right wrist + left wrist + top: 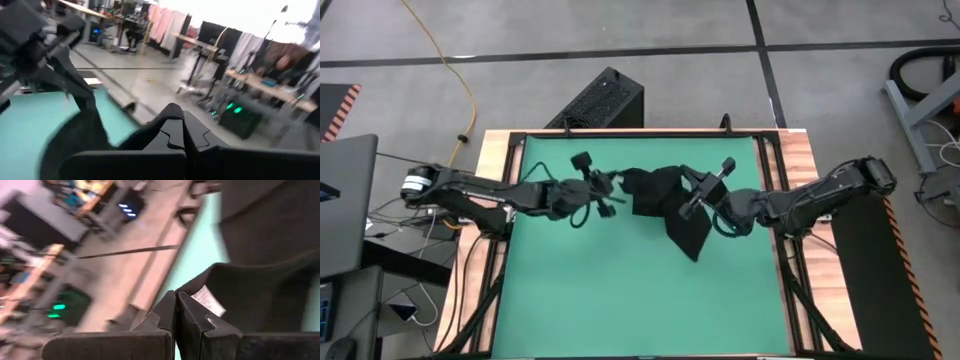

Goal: Roll towel into tight, uniform cylinder
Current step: Fold the black towel

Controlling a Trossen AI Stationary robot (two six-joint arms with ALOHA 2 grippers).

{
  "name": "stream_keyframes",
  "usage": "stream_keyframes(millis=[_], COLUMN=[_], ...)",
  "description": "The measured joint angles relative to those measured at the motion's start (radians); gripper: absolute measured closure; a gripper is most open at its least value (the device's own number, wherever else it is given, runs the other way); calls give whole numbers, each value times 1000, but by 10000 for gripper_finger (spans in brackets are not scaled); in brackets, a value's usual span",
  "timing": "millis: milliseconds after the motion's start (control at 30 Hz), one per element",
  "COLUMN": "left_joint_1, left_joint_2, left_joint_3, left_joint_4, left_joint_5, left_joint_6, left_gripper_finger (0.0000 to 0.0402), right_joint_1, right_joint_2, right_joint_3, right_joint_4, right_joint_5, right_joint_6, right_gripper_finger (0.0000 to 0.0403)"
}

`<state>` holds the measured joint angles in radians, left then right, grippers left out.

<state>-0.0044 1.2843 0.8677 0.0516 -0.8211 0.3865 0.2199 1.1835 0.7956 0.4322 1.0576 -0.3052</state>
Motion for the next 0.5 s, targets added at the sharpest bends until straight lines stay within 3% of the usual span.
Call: stream_keyframes(millis=[200, 500], left_joint_1=[140, 379], left_joint_2=[-44, -39], left_joint_3=[0, 0], left_joint_4=[85, 437], left_joint_5=[16, 165], left_joint_6=[179, 493], left_gripper_finger=[402, 401], right_joint_1=[-103, -324], right_joint_2=[0, 0], right_joint_3=[8, 108], right_joint_4=[173, 198], right_joint_5=[13, -48], right_joint_6=[-296, -552], right_gripper_finger=[403, 403])
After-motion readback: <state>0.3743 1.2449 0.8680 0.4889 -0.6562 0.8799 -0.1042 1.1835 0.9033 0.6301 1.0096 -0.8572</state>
